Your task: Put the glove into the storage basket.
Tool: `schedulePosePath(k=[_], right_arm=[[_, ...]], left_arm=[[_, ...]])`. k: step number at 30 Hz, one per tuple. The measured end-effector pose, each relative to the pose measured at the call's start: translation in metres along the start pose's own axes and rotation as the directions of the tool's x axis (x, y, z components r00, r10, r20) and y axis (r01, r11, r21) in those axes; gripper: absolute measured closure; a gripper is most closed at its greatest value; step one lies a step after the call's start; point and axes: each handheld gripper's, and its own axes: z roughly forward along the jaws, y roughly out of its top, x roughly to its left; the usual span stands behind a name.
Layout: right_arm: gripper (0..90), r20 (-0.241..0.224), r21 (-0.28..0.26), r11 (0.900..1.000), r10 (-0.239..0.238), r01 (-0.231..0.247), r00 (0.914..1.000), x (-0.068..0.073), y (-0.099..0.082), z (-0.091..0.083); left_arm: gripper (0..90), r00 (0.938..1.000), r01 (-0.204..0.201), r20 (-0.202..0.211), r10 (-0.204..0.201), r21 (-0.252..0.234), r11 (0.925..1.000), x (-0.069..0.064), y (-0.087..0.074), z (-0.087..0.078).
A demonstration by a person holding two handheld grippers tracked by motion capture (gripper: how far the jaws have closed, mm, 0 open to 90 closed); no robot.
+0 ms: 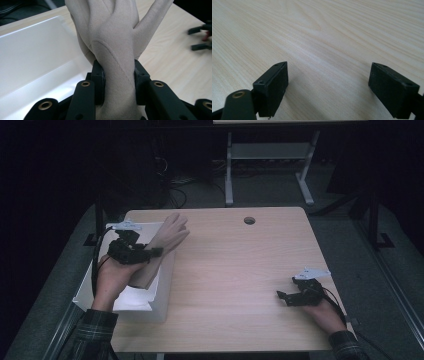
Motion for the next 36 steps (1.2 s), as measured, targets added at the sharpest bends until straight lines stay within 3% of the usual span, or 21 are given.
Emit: schedulePosePath(k=[7,15,21,30,36], right_arm=[[15.8,0.000,0.000,1.0000,0.000,0.000,1.0000,0.000,0.000,0.000],[15.8,0.000,0.000,1.0000,0.000,0.000,1.0000,0.000,0.000,0.000],[15.8,0.000,0.000,1.0000,0.000,0.000,1.0000,0.000,0.000,0.000],[15.8,0.000,0.000,1.0000,0.000,0.000,1.0000,0.000,0.000,0.000],[15.8,0.000,0.000,1.0000,-0.001,0.001,1.0000,0.000,0.000,0.000]], left_arm=[[69.0,0.9932,0.084,-0.080,-0.085,-0.014,0.9963,0.031,-0.027,-0.006],[68.8,0.9826,0.143,-0.123,-0.139,0.017,0.9897,0.049,-0.058,0.009],[68.5,0.9773,0.165,-0.141,-0.158,0.044,0.9853,0.057,-0.076,0.025],[67.7,0.9766,0.167,-0.153,-0.151,0.100,0.9808,0.060,-0.091,0.047],[64.4,0.9772,0.166,-0.155,-0.146,0.131,0.9774,0.061,-0.093,0.053]])
